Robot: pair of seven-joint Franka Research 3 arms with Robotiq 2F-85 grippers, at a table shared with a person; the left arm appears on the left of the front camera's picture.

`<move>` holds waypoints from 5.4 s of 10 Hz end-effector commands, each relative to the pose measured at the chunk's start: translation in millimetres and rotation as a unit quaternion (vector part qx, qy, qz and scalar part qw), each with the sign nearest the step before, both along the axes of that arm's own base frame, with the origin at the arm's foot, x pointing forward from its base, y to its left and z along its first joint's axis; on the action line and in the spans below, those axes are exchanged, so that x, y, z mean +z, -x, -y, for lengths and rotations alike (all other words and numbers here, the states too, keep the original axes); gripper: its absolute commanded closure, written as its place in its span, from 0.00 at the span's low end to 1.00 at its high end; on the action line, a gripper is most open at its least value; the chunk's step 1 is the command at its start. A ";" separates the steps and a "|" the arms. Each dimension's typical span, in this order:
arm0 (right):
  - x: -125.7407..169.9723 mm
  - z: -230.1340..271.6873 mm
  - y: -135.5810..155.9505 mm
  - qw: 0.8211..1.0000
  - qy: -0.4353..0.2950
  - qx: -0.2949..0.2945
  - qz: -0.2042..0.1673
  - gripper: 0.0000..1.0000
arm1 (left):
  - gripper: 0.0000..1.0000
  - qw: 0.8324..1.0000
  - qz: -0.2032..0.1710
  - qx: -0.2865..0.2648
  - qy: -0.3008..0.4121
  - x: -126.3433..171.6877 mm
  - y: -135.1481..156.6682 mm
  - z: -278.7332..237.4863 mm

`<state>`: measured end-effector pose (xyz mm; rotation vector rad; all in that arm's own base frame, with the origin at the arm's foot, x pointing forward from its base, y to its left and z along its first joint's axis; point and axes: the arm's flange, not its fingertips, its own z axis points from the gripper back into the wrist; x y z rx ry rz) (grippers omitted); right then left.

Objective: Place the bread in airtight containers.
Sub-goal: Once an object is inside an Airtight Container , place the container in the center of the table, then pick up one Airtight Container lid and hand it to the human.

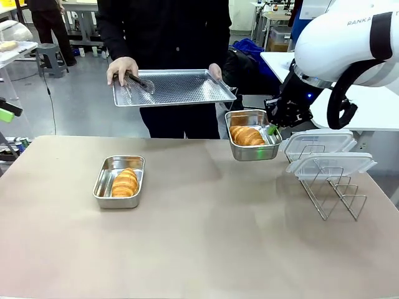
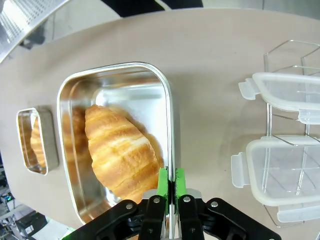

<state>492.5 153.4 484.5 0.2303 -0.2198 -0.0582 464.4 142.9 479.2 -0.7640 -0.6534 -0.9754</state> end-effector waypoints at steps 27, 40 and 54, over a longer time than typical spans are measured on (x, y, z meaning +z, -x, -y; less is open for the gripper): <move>50.0 51.6 -1.3 0.937 -0.141 0.260 0.188 0.00 | 0.00 1.000 0.001 -0.002 -0.005 0.5 0.7 -0.3; 41.4 186.4 49.7 0.855 -0.195 0.357 0.322 0.00 | 0.00 1.000 0.001 -0.002 -0.005 0.5 0.7 -0.3; 12.1 145.1 59.1 0.717 0.190 0.653 0.155 0.00 | 0.00 1.000 0.001 -0.002 -0.005 0.5 0.7 -0.3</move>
